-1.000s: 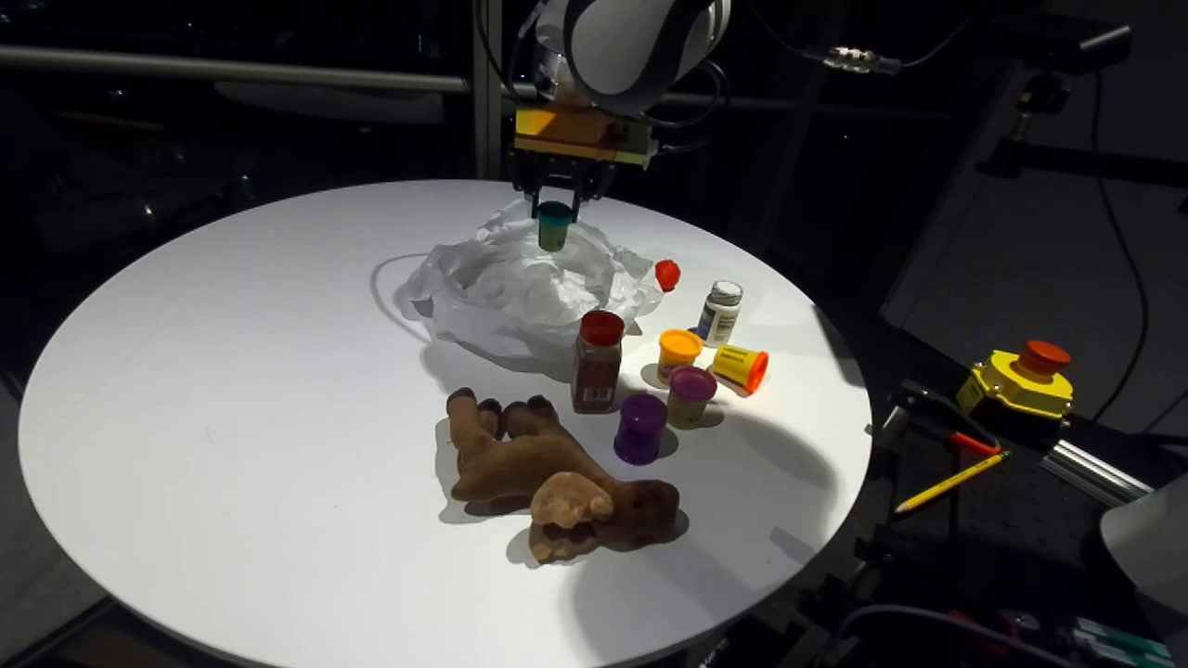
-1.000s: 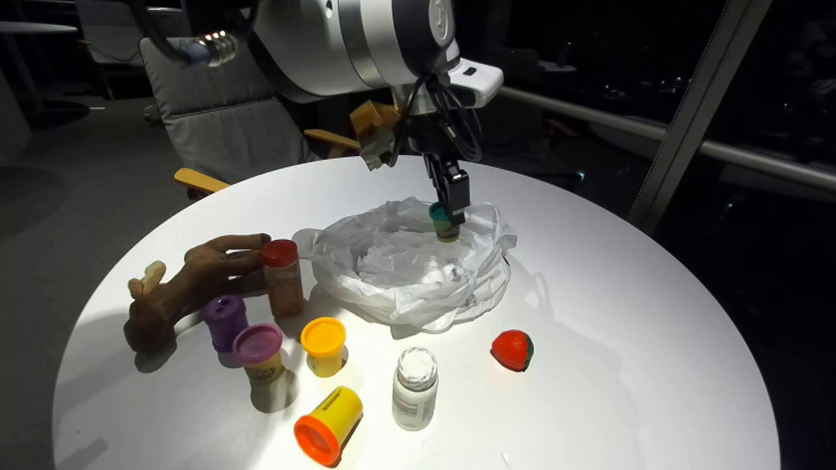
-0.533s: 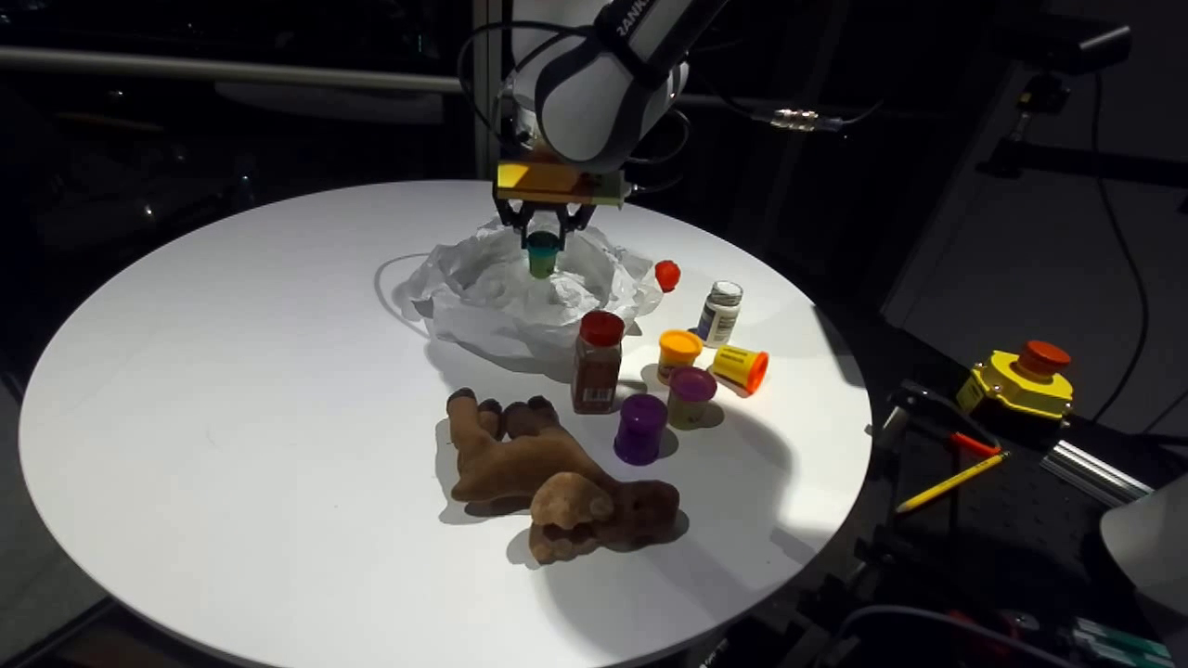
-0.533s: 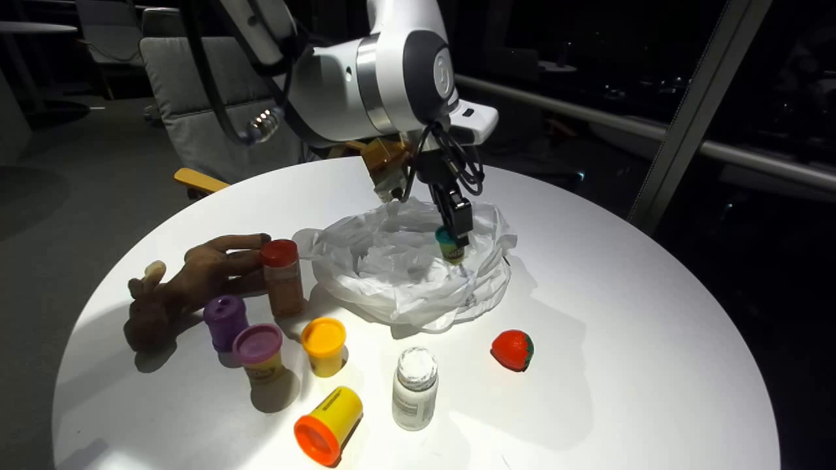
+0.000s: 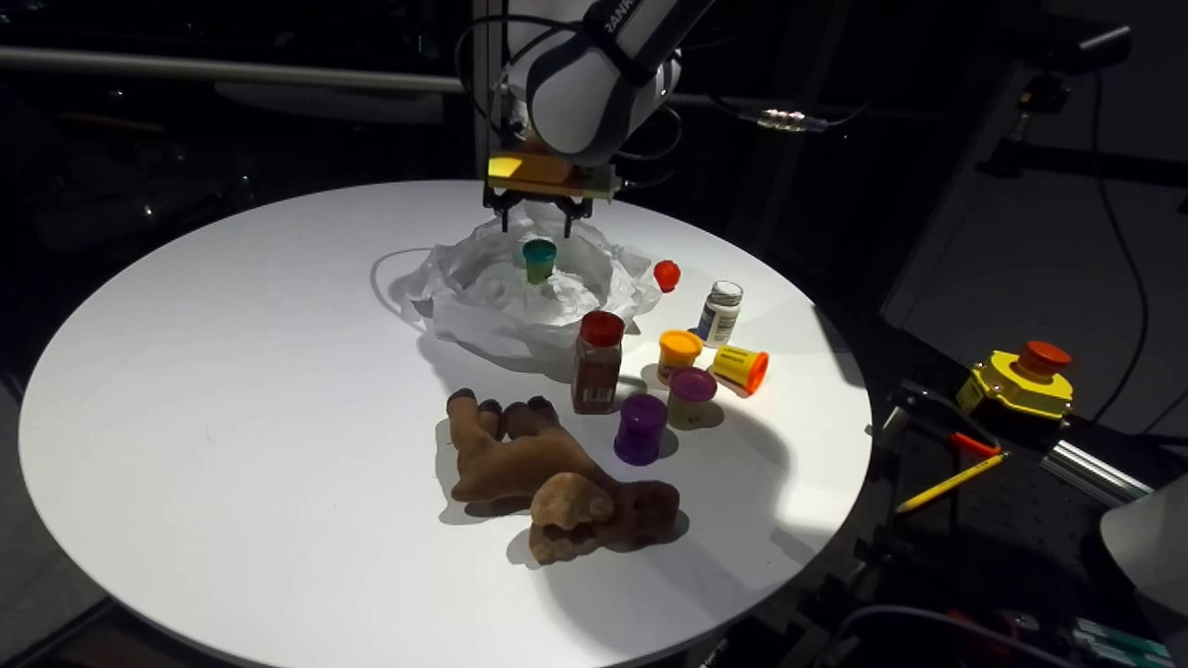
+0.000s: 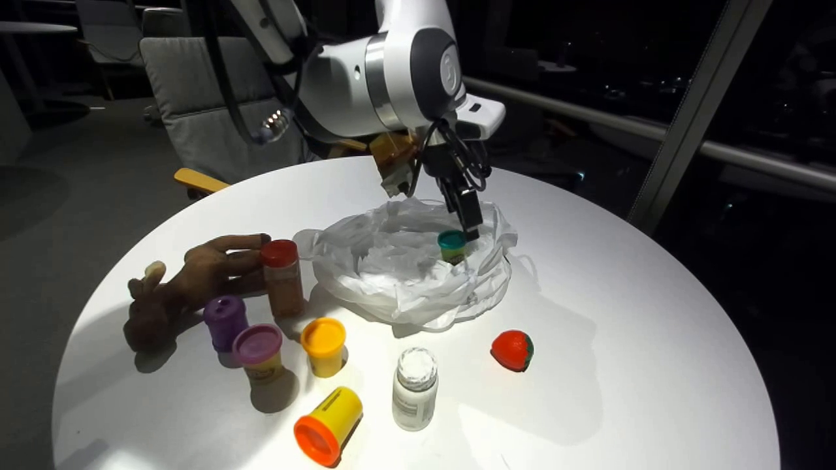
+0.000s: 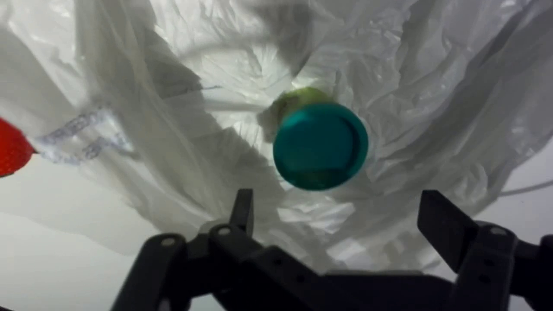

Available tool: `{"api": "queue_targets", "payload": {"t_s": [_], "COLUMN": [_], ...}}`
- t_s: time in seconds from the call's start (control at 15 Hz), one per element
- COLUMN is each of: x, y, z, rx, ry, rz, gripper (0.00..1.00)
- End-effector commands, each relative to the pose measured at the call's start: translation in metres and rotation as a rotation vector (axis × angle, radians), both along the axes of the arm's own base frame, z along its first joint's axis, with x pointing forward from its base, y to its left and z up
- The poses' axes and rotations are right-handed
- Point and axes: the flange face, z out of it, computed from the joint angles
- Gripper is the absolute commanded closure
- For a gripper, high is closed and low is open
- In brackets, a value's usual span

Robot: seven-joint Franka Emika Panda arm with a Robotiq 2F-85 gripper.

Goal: Put the contents on the table into the plastic bag.

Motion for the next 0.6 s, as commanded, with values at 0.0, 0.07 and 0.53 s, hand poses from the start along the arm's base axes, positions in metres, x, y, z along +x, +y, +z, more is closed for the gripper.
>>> {"api": "queue_targets", "payload": {"t_s": [0.0, 0.07, 0.53], "x": [-0.04, -0.053, -0.173], "y": [-0.003, -0.004, -0.015], "z": [0.066, 0.076, 0.113], "rx": [0.059, 0.078, 0.247], "ry": [-0.032, -0.001, 0.236], "rz": [-0.006, 0.007, 0.055], "gripper": [0.0, 0.0, 0.0]}}
